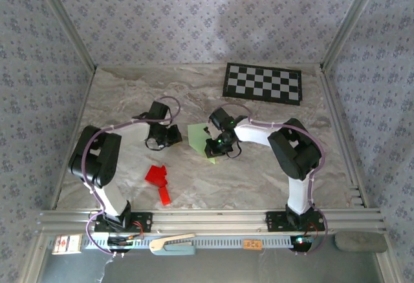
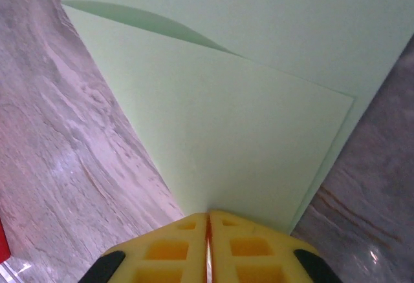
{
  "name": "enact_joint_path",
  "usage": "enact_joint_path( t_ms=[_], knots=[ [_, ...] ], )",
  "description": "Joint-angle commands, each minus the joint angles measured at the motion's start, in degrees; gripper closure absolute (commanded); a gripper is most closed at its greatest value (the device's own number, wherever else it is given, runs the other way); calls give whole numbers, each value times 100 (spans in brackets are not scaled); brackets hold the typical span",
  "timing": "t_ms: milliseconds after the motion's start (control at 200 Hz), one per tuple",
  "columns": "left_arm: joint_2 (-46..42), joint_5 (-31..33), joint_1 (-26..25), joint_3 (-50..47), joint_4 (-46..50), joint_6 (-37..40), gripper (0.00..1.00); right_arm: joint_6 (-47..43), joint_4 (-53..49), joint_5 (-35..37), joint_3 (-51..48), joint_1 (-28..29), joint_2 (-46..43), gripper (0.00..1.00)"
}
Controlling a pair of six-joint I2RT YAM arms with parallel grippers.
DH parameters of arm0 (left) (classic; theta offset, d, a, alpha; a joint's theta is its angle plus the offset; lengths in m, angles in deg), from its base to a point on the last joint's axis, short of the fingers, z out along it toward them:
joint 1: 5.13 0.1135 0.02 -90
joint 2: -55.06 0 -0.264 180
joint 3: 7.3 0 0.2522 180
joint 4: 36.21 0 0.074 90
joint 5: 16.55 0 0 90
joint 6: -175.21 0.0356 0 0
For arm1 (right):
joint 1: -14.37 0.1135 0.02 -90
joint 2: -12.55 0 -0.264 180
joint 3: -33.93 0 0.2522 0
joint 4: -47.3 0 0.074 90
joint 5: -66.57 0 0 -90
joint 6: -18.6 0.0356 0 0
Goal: Fold a paper plane with a square sheet of paper (pick it up from the middle)
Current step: Third fold the triangle at the center of the table.
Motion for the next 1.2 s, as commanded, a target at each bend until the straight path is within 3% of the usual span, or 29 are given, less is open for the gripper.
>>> enact_joint_path(
  t_ms=[0,280,780,1194],
  knots=[
    [-506,137,-28,-1,81,-290,82,-10,-424,199,103,-45,-327,84],
    [-1030,-382,-96,-835,-1020,-1526,62,209,-19,305,36,-48,-646,77],
    [-394,-994,-537,-1056,-2158,-2325,65,531,398,659,-42,-231,-24,80],
    [-8,-1062,-601,-874,-2210,-2416,63,590,441,557,-245,-334,30,80]
  ],
)
